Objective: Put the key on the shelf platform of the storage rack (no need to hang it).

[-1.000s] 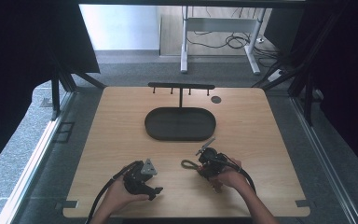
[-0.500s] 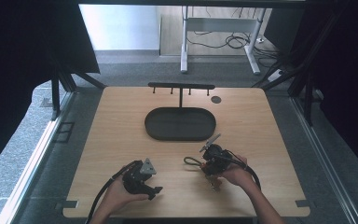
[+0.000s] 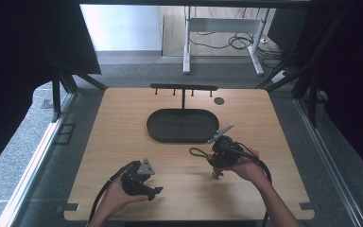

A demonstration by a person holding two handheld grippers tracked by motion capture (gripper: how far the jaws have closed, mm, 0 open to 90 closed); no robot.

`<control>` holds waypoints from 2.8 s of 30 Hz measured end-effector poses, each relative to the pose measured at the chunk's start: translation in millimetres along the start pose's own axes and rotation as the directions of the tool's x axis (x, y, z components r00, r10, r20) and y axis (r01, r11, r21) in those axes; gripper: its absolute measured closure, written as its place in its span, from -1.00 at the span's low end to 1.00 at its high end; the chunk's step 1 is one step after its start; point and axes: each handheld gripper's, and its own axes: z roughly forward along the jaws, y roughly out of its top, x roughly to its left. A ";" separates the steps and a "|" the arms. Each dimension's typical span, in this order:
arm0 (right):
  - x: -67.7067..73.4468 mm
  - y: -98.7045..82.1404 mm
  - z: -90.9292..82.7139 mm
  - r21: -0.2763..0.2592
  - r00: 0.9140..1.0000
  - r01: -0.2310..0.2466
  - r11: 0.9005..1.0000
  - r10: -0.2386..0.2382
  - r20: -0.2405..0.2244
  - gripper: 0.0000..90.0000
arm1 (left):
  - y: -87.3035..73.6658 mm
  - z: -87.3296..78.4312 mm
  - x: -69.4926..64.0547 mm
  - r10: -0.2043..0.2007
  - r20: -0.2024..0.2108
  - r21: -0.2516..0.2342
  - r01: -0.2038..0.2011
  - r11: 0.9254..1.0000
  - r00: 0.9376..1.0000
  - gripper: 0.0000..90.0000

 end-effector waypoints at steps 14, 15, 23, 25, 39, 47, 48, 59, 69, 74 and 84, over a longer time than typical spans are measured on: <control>-15.9 30.6 -17.0 -0.026 1.000 0.012 1.000 -0.012 -0.008 0.48 | -0.7 -1.8 1.5 -0.004 -0.003 -0.006 0.004 1.000 1.000 -0.45; -16.7 33.1 -18.2 -0.028 1.000 0.009 1.000 -0.009 -0.009 0.48 | -0.7 -2.1 1.8 -0.003 -0.002 -0.007 0.003 1.000 1.000 -0.45; -24.5 48.2 -19.3 -0.014 1.000 0.016 1.000 -0.016 -0.004 0.48 | -1.6 -3.6 2.9 -0.010 -0.005 -0.015 0.010 1.000 1.000 -0.45; -26.9 51.1 -19.4 -0.010 1.000 0.021 1.000 -0.021 -0.005 0.48 | -1.4 -4.4 3.1 -0.006 -0.004 -0.014 0.006 1.000 1.000 -0.45; -42.9 75.7 -22.2 0.006 0.999 0.031 0.999 -0.032 0.018 0.48 | -1.9 -6.1 3.6 -0.011 -0.002 -0.024 0.010 1.000 1.000 -0.45; -50.4 92.9 -20.6 0.010 0.999 0.040 0.999 -0.040 0.015 0.48 | -2.0 -7.8 4.2 -0.008 -0.001 -0.026 0.008 1.000 1.000 -0.45; -51.2 95.0 -19.7 0.011 0.999 0.042 0.999 -0.042 0.012 0.48 | -2.0 -7.9 4.4 -0.008 -0.001 -0.027 0.008 1.000 1.000 -0.45; -63.9 115.2 -8.1 0.024 0.999 0.051 0.998 -0.051 0.003 0.48 | -1.9 -7.4 4.5 -0.009 0.003 -0.028 0.009 1.000 1.000 -0.45; -75.1 128.8 -0.4 0.029 0.999 0.050 0.998 -0.050 0.006 0.48 | -1.2 -6.1 2.5 -0.011 0.009 -0.028 0.011 1.000 1.000 -0.45; -79.5 135.0 2.5 0.013 0.999 0.042 0.999 -0.042 0.004 0.48 | -1.1 -6.0 2.2 -0.010 0.009 -0.028 0.011 1.000 1.000 -0.45; -88.0 141.2 21.2 0.031 0.999 0.031 0.999 -0.032 0.014 0.48 | -0.8 -5.6 2.3 -0.005 0.009 -0.027 0.005 1.000 1.000 -0.45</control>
